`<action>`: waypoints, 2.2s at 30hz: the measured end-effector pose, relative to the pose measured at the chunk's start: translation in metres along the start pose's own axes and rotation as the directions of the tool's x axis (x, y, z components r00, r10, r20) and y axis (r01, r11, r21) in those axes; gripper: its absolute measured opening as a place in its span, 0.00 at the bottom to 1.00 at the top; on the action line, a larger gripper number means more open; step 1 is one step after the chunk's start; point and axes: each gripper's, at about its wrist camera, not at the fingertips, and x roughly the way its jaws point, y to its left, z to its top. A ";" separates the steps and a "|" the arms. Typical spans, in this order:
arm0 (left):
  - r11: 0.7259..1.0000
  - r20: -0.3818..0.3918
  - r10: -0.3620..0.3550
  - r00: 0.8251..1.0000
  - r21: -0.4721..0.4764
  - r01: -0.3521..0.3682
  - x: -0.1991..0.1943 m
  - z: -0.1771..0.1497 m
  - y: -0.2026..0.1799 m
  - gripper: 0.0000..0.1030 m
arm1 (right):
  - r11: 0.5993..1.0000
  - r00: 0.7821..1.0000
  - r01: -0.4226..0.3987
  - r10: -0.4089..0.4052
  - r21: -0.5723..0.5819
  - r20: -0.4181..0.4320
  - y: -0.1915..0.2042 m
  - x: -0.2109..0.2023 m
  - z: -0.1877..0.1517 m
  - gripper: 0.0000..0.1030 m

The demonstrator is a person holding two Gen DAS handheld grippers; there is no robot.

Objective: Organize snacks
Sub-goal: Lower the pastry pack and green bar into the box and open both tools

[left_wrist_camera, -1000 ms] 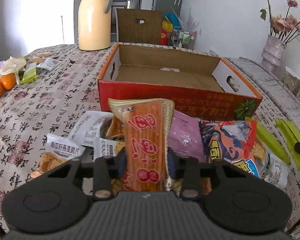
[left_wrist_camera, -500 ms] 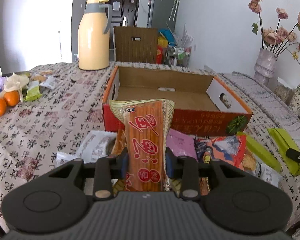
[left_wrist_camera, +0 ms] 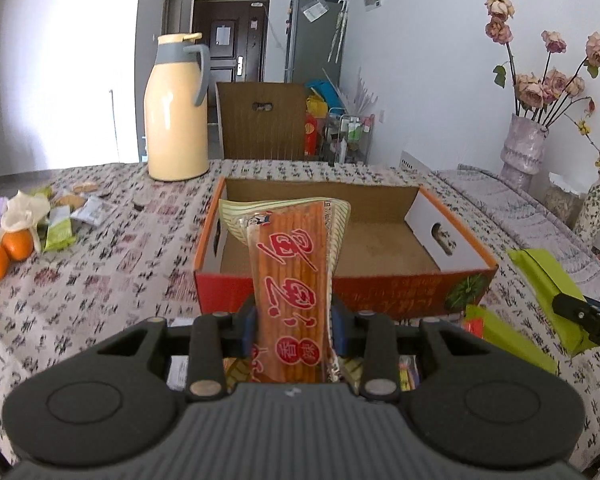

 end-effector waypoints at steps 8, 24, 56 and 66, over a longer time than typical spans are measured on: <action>1.000 0.034 0.004 0.999 0.020 -0.004 0.016 0.028 -0.008 0.35 | 0.997 0.998 -0.062 0.063 -0.047 0.019 0.033 0.029 0.029 0.33; 0.999 0.043 0.048 0.998 0.013 -0.048 0.081 0.076 -0.010 0.35 | 0.991 0.994 -0.105 0.102 -0.082 -0.039 0.090 0.122 0.070 0.33; 0.990 0.018 0.124 0.992 -0.076 -0.122 0.128 0.062 0.014 1.00 | 0.997 0.988 -0.060 0.052 -0.052 -0.147 0.078 0.176 0.054 0.80; 0.988 0.060 0.125 0.990 -0.097 -0.119 0.104 0.074 0.014 1.00 | 0.996 0.992 -0.062 0.054 -0.063 -0.115 0.083 0.157 0.065 1.00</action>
